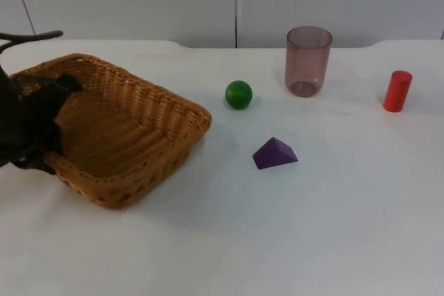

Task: Pick up the basket with the left hand and place the triangular block into the basket with the right hand.

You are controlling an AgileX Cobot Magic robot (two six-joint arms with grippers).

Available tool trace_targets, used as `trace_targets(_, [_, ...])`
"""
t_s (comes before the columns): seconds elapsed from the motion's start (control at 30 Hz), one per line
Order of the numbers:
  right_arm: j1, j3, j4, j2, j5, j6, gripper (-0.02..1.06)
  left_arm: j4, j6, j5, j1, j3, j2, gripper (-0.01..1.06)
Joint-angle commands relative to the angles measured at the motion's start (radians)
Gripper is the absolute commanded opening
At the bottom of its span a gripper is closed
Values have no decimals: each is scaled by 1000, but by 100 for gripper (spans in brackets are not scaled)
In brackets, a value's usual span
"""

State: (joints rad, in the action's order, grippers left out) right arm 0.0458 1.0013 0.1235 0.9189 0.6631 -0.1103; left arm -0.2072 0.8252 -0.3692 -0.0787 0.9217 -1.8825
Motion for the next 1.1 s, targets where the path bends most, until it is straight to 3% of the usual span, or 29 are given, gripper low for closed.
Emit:
trace_targets(0.0, [0, 6, 4, -4, -4, 8, 105, 16, -81, -42, 11, 2, 49, 0])
trace_targets(0.1, [0, 6, 4, -4, -4, 8, 105, 22, -285, -128, 11, 2, 112, 0])
trace_targets(0.17, [0, 6, 4, -4, -4, 8, 105, 22, -339, -151, 11, 2, 131, 0])
trace_targets(0.27, [0, 6, 4, -4, -2, 19, 105, -40, -580, -227, 11, 2, 193, 0])
trace_targets(0.3, [0, 6, 4, -4, -2, 19, 105, -40, -580, -227, 11, 2, 193, 0])
trace_targets(0.47, [0, 6, -10, -4, 8, 49, 105, -345, -1010, -359, 60, 2, 251, 0])
trace_targets(0.5, [0, 6, -10, -4, 8, 49, 105, -345, -1010, -359, 60, 2, 251, 0])
trace_targets(0.57, [0, 6, -35, -4, 9, 78, 105, -477, -1143, -425, 102, 1, 270, 0])
trace_targets(0.67, [0, 6, -78, -4, 13, 123, 105, -511, -1183, -456, 133, 1, 291, 0])
trace_targets(0.77, [0, 2, -192, -2, 38, 295, 105, -459, -1154, -480, 173, 1, 312, 0])
trace_targets(0.8, [0, 2, -192, -2, 38, 295, 105, -459, -1154, -480, 173, 1, 312, 0])
trace_targets(1.07, [0, 0, -397, 183, 75, 737, 105, -440, -1134, -491, 185, 1, 313, 0])
